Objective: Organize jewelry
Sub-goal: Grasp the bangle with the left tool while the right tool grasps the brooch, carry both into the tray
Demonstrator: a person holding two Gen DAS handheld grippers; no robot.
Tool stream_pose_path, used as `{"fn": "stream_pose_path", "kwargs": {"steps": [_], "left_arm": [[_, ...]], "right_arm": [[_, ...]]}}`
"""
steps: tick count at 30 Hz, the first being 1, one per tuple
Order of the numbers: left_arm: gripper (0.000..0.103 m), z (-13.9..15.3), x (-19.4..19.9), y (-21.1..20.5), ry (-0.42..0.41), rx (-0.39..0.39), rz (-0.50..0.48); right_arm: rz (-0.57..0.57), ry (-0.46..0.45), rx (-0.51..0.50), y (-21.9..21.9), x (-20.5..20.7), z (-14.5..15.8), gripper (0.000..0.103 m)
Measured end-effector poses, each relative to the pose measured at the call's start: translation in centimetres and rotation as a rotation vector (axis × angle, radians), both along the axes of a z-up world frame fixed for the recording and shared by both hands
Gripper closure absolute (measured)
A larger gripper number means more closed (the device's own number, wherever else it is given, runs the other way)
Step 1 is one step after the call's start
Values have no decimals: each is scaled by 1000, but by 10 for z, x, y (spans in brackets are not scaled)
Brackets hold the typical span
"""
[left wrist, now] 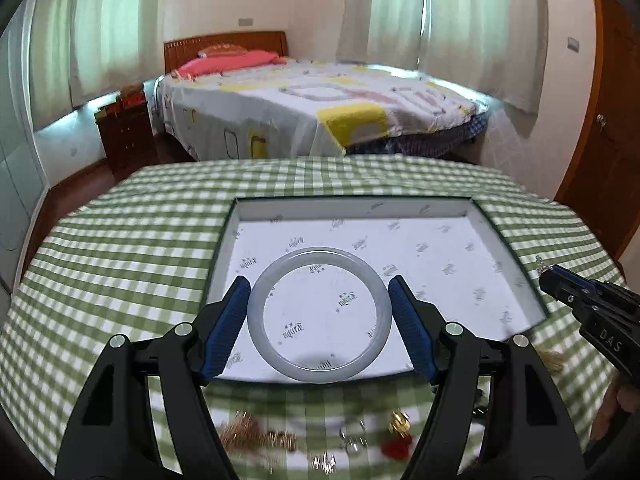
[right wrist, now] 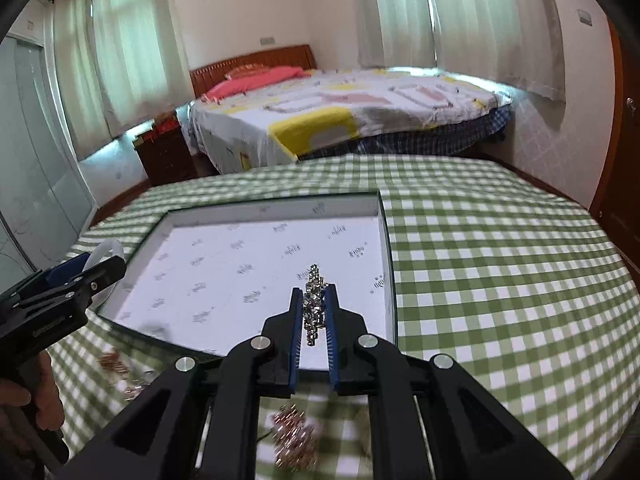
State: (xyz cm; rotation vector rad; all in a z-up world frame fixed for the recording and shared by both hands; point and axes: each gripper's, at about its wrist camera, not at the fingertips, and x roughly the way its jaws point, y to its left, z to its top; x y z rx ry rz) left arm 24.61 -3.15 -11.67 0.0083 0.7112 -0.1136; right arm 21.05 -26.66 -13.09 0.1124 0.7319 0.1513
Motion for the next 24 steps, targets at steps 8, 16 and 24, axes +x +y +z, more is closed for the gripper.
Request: {"fn": "stream_pose_path", "kwargs": {"steps": [8, 16, 24], "left_arm": [[34, -49, 35, 8, 126, 22, 16], [34, -67, 43, 9, 175, 31, 15], [34, -72, 45, 4, 175, 76, 18]], "right_arm": [[-2, 100, -34, -1, 27, -37, 91], [2, 128, -59, 0, 37, -48, 91], [4, 119, -65, 0, 36, -49, 91]]}}
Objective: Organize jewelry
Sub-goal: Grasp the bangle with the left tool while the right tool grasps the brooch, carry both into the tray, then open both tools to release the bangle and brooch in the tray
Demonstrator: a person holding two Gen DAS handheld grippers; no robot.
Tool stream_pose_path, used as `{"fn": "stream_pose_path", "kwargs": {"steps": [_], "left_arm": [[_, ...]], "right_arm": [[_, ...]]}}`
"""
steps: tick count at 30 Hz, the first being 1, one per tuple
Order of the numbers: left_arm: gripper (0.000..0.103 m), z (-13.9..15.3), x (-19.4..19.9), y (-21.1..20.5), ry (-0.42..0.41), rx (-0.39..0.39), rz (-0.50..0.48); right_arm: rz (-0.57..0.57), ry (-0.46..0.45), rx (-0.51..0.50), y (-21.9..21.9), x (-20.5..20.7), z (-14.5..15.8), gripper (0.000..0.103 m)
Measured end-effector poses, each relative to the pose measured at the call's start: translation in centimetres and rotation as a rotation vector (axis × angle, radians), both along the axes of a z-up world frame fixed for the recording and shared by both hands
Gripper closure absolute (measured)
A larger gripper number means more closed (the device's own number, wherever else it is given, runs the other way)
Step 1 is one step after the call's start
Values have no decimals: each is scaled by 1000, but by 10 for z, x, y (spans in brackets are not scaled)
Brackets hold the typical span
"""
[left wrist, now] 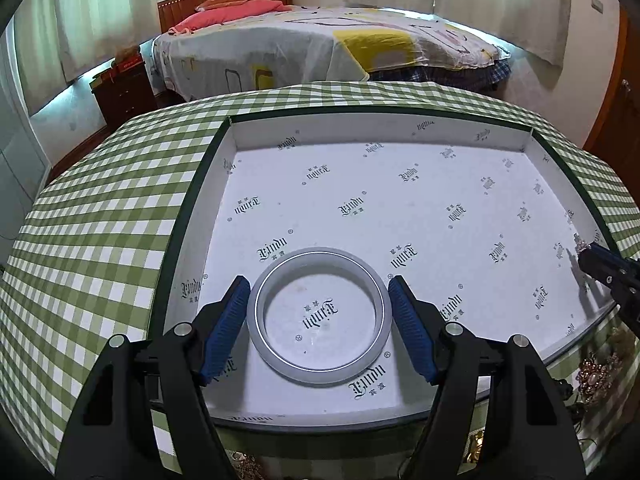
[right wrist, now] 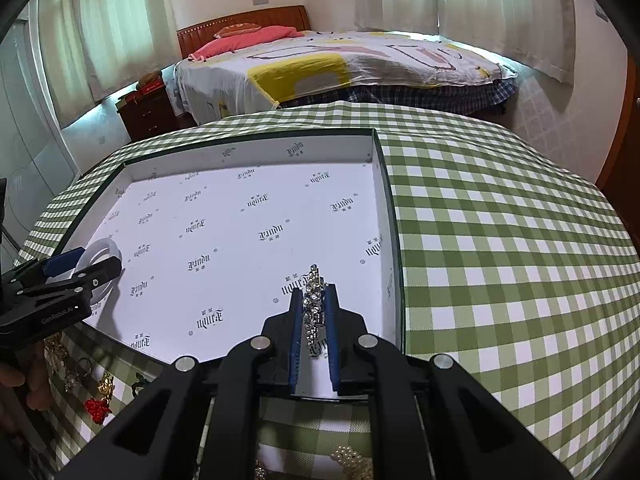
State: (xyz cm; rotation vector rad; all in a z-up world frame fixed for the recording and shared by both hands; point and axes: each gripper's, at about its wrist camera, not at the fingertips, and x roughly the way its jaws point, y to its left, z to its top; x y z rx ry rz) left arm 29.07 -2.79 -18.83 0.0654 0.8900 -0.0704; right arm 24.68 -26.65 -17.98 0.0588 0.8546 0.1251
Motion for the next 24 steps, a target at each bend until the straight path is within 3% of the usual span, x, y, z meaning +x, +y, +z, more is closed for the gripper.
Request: {"fn": "stream_pose_path", "kwargs": {"steps": [8, 14, 24], "left_arm": [[30, 0, 3, 0, 4, 3, -4], [26, 9, -3, 1, -32, -5, 1], [24, 47, -61, 7, -139, -21, 30]], "right_arm": [[5, -8, 18, -3, -2, 1, 86], [15, -24, 41, -1, -9, 8, 65], [23, -72, 54, 14, -66, 33, 54]]}}
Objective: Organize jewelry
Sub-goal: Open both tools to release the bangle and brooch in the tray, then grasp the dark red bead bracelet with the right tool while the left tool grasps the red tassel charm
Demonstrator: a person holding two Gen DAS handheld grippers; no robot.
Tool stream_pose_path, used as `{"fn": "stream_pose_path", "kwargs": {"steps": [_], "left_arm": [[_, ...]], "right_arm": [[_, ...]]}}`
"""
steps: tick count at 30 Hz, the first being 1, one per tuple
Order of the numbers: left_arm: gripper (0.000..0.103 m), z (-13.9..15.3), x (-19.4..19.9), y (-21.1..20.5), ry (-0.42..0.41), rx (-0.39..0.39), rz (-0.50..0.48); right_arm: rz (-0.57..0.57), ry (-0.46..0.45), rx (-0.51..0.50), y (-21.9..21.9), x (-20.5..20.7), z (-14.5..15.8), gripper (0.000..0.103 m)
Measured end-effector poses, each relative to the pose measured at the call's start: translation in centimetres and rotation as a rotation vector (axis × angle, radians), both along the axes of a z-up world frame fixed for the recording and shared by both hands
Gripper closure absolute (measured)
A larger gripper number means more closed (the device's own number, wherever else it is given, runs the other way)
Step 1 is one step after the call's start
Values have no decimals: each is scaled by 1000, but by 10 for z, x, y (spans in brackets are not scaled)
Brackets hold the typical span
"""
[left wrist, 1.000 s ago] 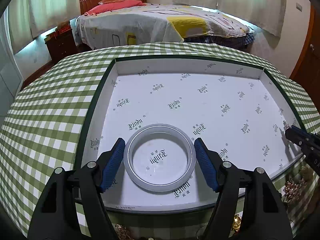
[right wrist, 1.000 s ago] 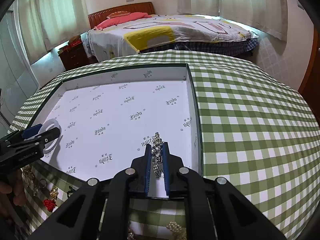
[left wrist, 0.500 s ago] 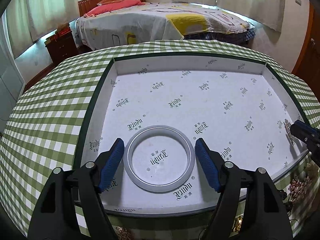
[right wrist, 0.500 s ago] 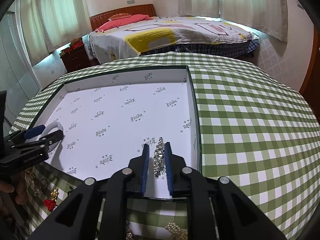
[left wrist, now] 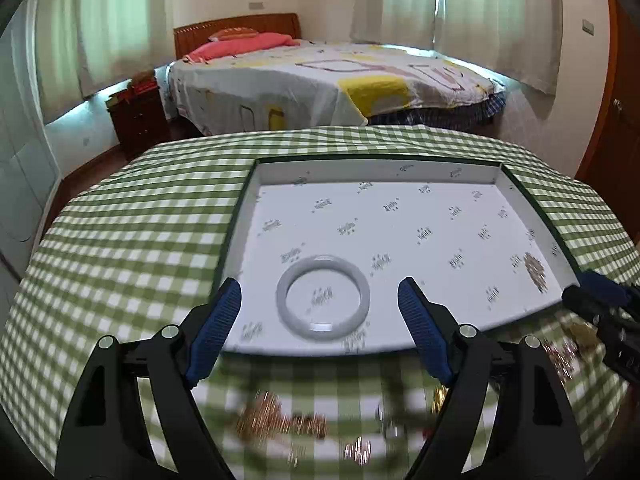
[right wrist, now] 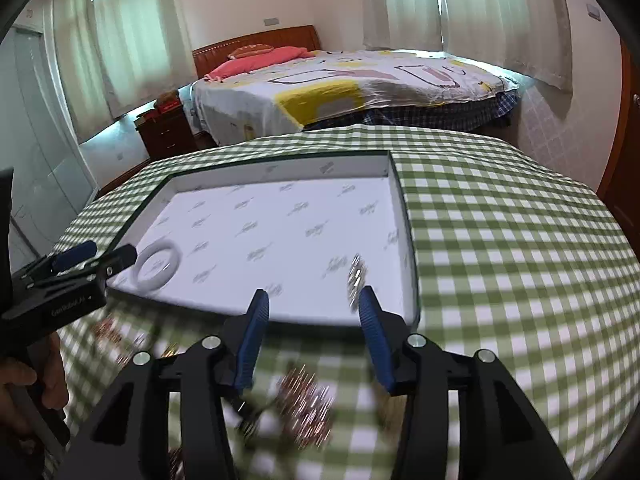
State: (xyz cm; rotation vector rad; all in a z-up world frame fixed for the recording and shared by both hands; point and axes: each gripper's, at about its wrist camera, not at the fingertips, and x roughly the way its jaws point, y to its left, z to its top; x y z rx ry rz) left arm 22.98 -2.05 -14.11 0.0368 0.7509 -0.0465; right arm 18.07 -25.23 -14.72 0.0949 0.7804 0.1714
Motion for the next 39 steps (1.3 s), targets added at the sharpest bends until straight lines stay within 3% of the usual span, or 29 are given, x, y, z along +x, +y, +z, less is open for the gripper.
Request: {"fn": "stream_pose_path", "kwargs": {"steps": [9, 14, 22, 26, 28, 35, 39], "left_arm": [[24, 4, -70, 20, -8, 3, 40], [24, -2, -104, 39, 14, -5, 68], [24, -13, -126, 60, 40, -17, 111], [24, -16, -127, 54, 49, -15, 100], [24, -17, -127, 50, 51, -9, 92], [24, -23, -128, 42, 68, -13, 79], [24, -23, -131, 36, 68, -7, 64]], "right_arm": [[33, 1, -15, 28, -68, -5, 50], [50, 34, -10, 42, -85, -19, 48], [75, 67, -61, 63, -87, -42, 32], [90, 59, -102, 71, -93, -43, 31], [97, 50, -140, 75, -96, -44, 37], [100, 41, -110, 67, -101, -42, 80], [115, 47, -92, 65, -102, -41, 87]]}}
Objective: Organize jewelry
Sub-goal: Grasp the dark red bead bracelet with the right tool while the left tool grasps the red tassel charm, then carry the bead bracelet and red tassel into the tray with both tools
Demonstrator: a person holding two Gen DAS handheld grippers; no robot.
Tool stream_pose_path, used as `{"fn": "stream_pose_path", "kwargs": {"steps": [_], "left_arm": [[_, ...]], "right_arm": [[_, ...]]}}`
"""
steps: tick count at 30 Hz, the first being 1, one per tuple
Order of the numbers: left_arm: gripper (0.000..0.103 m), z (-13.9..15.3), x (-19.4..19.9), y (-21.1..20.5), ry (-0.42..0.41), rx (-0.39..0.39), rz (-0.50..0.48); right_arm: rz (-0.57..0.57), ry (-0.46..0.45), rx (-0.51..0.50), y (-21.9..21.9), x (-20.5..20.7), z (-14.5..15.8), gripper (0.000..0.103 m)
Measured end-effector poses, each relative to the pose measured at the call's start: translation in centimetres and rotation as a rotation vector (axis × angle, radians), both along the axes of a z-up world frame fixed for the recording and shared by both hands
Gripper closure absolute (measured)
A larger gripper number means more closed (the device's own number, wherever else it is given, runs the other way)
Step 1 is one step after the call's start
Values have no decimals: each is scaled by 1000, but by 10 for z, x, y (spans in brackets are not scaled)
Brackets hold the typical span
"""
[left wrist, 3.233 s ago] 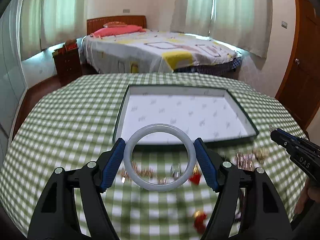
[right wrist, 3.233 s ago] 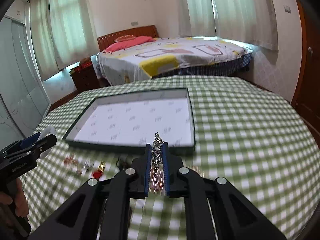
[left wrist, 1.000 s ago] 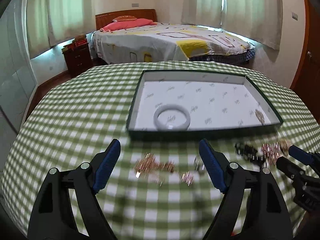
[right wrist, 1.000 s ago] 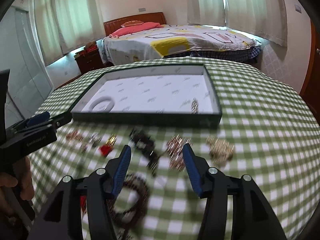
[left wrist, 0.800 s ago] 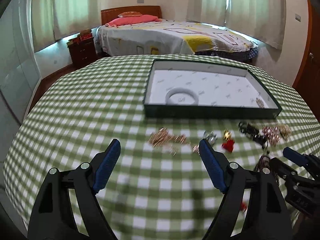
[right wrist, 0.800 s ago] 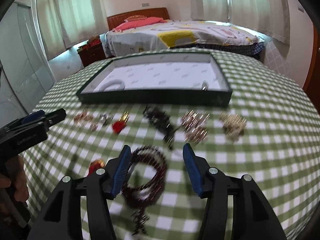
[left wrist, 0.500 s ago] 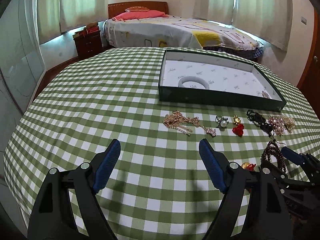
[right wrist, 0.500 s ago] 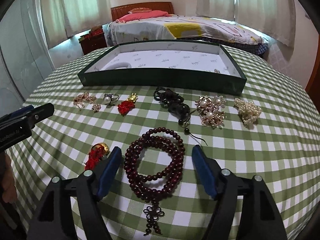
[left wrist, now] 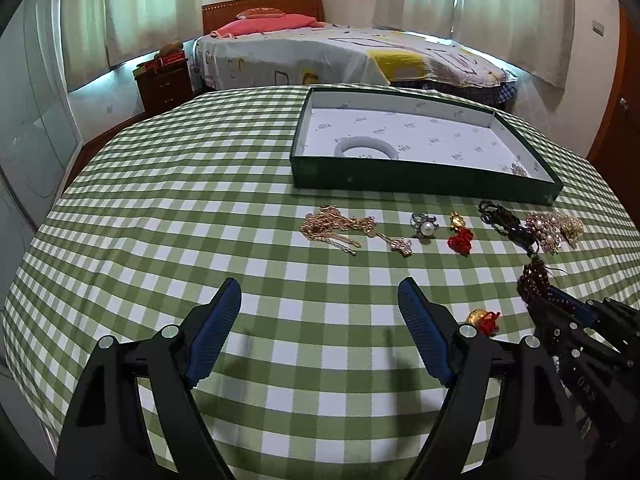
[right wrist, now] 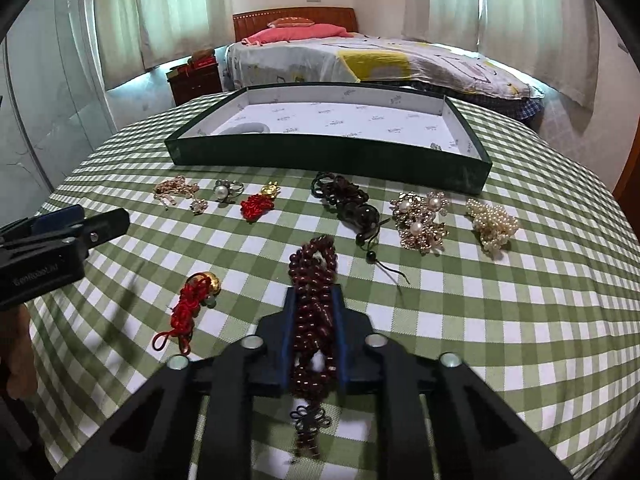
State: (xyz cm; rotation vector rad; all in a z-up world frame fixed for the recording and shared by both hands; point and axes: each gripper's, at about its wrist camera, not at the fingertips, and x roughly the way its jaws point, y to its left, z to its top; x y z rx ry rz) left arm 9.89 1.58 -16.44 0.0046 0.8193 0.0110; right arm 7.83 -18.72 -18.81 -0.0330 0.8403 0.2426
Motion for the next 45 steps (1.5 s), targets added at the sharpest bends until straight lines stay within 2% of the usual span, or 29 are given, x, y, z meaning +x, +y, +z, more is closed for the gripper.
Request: {"fn": "stream_pose_path", "kwargs": {"steps": [8, 18, 20, 28, 30, 32, 33, 37, 45], "left_arm": [[24, 1, -7, -13, 1, -6, -33], [26, 2, -16, -53, 4, 34, -115], [33, 0, -18, -63, 15, 44, -142], [48, -17, -18, -89, 77, 77, -216], [57, -20, -17, -89, 90, 68, -223], [71, -21, -16, -85, 99, 19, -237], [74, -22, -15, -83, 103, -6, -243], [90, -21, -17, -81, 100, -12, -248], [92, -20, -18, -72, 92, -58, -237]], "right_arm": [[-27, -15, 17, -16, -5, 10, 87], [-91, -29, 40, -52, -13, 15, 87], [-105, -26, 54, -59, -13, 14, 87], [-131, -26, 99, -75, -15, 13, 87], [-131, -23, 105, -75, -14, 11, 87], [-129, -21, 106, -75, -14, 11, 87], [-129, -21, 107, -74, -14, 10, 87], [-128, -20, 106, -74, -14, 10, 87], [-114, -23, 97, -68, -15, 10, 87]]}}
